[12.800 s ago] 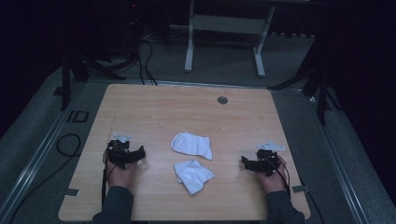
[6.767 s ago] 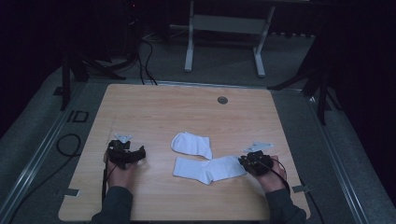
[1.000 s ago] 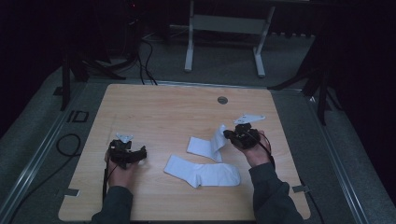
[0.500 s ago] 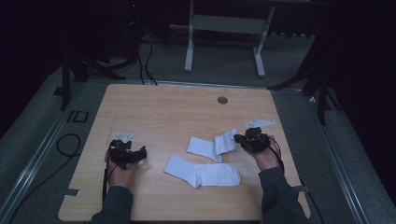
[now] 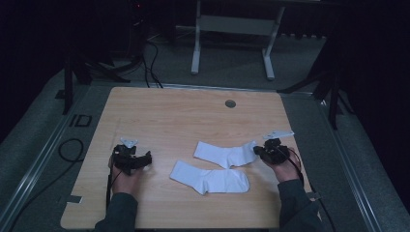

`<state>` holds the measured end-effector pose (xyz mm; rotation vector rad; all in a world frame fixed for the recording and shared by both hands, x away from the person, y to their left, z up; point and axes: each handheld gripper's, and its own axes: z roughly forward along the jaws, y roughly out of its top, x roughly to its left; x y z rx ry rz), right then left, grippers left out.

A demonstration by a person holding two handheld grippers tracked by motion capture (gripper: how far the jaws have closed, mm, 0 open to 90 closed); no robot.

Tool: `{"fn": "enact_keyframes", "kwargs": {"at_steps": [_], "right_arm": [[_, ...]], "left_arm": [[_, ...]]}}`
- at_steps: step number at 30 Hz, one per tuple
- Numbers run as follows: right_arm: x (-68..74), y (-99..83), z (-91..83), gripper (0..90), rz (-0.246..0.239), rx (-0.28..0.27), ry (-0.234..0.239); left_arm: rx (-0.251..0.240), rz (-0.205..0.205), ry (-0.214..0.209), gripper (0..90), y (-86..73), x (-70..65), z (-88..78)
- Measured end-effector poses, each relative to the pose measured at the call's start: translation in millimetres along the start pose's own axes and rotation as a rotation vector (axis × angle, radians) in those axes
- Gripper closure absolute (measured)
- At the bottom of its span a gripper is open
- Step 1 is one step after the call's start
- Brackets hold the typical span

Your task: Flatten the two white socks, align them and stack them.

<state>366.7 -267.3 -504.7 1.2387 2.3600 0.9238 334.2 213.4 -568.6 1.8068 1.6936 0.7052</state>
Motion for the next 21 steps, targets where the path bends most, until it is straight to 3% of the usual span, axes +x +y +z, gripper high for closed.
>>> {"fn": "enact_keyframes", "kwargs": {"at_steps": [4,6,9,18,21], "right_arm": [[-6.4,-3.7,-7.5,67.1,0.012,-0.006,-0.034],[-8.5,-2.6,-12.6,64.5,0.012,-0.018,-0.065],[-8.9,1.1,-16.4,62.2,0.007,-0.026,-0.064],[19.4,21.1,3.6,58.0,-0.113,0.023,-0.005],[34.2,26.1,13.8,57.3,-0.13,0.023,0.063]], "left_arm": [[0.0,0.0,0.0,13.7,0.0,0.0,0.0],[0.0,0.0,0.0,13.6,0.0,0.0,0.0],[0.0,0.0,0.0,13.7,0.0,0.0,0.0],[0.0,0.0,0.0,13.6,0.0,0.0,0.0],[0.0,0.0,0.0,13.6,0.0,0.0,0.0]]}}
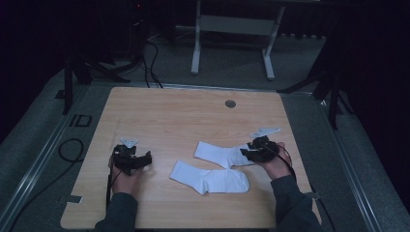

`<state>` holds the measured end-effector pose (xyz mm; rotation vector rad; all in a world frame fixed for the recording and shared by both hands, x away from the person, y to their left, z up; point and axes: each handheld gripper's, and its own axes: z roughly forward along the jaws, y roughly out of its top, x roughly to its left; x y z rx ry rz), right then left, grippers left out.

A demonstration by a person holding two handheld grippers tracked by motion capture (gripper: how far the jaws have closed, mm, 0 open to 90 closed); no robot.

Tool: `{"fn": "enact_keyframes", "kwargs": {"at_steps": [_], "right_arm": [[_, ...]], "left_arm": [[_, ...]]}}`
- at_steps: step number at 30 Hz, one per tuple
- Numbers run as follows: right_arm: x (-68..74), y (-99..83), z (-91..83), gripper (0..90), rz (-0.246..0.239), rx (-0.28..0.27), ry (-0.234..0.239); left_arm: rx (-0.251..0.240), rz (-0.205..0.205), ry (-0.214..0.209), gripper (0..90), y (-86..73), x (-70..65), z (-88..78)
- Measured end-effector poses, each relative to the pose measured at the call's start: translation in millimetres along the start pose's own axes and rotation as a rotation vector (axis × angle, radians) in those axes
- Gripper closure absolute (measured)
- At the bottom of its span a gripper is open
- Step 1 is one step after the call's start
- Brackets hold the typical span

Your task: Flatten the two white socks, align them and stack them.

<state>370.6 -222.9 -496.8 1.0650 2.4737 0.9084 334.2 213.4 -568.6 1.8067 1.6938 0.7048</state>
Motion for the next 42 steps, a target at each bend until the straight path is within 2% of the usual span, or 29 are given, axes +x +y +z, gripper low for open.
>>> {"fn": "enact_keyframes", "kwargs": {"at_steps": [3,6,12,21,28,32,33,36,39,42], "right_arm": [[16.2,5.8,13.8,57.2,-0.061,0.019,0.033],[27.0,15.0,25.0,57.2,-0.093,0.026,0.059],[41.4,37.2,46.1,57.4,-0.158,0.044,0.106],[58.5,55.7,72.7,58.0,-0.264,0.076,0.151],[59.2,58.0,91.1,56.0,-0.239,0.1,0.169],[55.5,54.2,103.6,52.2,-0.203,0.157,0.175],[53.7,52.3,104.8,53.1,-0.191,0.134,0.187],[52.6,50.9,104.4,63.9,-0.191,0.12,0.173],[51.0,51.5,103.5,80.3,-0.19,0.126,0.163],[48.6,51.4,103.7,82.8,-0.169,0.123,0.164]], "left_arm": [[0.0,0.0,0.0,13.7,0.0,0.0,0.0],[0.001,0.0,0.0,13.6,0.0,0.0,-0.1],[-0.001,-0.003,0.0,13.6,0.0,-0.2,0.1],[0.001,0.0,0.0,13.6,0.1,0.0,-0.1],[0.001,0.0,0.0,13.7,0.0,0.0,-0.1],[0.001,0.001,0.0,13.6,0.0,0.0,-0.1],[0.001,0.001,0.0,13.6,0.0,0.0,-0.1],[0.002,0.001,0.0,13.6,0.0,0.0,-0.1],[0.002,0.001,0.0,13.6,0.0,0.0,-0.1],[0.001,0.001,0.0,13.6,0.0,0.1,-0.1]]}}
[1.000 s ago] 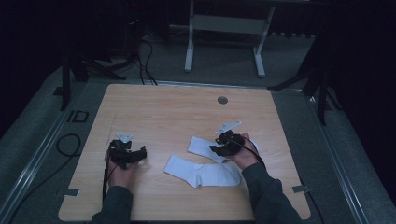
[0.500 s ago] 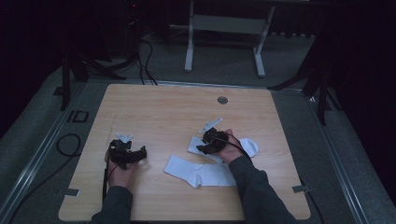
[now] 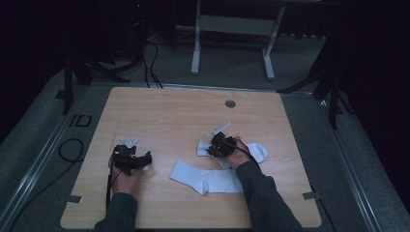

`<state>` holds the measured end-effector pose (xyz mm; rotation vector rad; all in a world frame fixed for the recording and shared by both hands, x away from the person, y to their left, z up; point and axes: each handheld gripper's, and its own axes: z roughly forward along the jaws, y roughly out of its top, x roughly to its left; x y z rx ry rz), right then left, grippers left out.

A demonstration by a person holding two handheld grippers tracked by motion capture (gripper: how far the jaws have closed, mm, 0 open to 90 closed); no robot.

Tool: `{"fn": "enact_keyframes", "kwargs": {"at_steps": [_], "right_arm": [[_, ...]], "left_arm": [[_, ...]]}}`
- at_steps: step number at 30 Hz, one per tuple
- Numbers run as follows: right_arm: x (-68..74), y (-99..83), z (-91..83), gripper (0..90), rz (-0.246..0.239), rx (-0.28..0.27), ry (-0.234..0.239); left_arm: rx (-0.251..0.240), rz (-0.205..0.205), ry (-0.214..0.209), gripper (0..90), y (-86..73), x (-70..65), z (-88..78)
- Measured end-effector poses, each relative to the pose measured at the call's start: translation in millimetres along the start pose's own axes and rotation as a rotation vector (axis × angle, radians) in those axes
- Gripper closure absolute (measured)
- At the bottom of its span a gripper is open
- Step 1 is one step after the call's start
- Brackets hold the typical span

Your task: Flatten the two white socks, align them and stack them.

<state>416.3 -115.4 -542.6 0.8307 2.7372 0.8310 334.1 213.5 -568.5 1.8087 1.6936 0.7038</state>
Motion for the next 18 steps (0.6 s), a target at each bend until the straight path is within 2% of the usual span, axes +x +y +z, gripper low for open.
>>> {"fn": "enact_keyframes", "kwargs": {"at_steps": [5,8,18], "right_arm": [[-4.8,-1.3,-2.3,83.4,0.036,-0.011,0.005],[-6.6,-1.1,-10.5,83.3,0.031,-0.029,-0.002],[-16.1,-4.7,-72.3,82.9,0.072,-0.17,0.013]], "left_arm": [[0.0,-0.001,0.0,13.6,0.0,0.0,0.0],[0.0,0.0,0.0,13.6,0.0,0.0,0.0],[0.0,-0.001,0.0,13.6,0.0,0.0,0.0]]}}
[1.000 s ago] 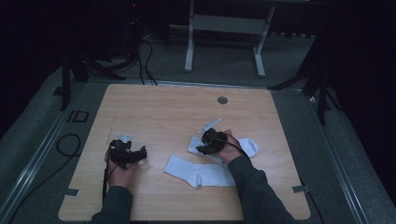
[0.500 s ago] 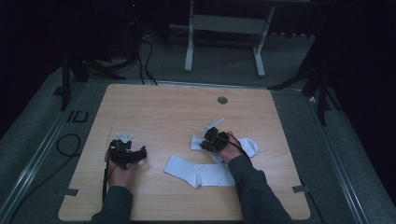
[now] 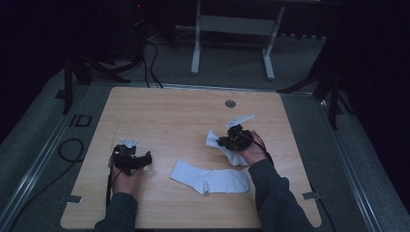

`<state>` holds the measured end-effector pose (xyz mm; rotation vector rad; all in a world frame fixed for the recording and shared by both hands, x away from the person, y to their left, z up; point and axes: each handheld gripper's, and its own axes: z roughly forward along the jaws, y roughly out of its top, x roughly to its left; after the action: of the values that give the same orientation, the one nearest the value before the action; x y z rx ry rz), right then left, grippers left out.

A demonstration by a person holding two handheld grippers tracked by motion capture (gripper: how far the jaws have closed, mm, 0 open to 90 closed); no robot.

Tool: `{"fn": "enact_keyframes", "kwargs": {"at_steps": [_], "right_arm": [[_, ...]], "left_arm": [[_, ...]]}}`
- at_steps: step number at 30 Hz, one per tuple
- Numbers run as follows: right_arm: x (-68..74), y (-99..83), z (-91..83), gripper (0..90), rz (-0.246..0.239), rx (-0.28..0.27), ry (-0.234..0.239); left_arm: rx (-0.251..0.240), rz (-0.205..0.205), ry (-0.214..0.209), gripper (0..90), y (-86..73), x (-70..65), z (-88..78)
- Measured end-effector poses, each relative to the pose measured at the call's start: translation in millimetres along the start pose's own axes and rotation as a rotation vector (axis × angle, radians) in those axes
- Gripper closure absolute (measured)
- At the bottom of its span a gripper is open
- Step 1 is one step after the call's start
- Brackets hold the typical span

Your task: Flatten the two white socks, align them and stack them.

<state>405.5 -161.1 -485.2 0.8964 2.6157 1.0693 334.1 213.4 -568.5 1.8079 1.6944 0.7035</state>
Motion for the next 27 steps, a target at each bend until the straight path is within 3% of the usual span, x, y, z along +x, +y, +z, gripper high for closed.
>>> {"fn": "enact_keyframes", "kwargs": {"at_steps": [2,8,27], "right_arm": [[1.3,1.1,-10.1,82.8,0.008,-0.022,0.011],[11.5,8.3,-40.6,82.7,-0.034,-0.093,0.013],[21.4,19.3,-97.4,82.6,-0.116,-0.215,-0.007]], "left_arm": [[-0.002,-0.001,0.001,13.6,0.0,0.0,0.2],[-0.003,-0.001,0.0,13.6,0.0,-0.1,0.2],[0.002,0.003,0.0,13.6,0.0,0.2,-0.1]]}}
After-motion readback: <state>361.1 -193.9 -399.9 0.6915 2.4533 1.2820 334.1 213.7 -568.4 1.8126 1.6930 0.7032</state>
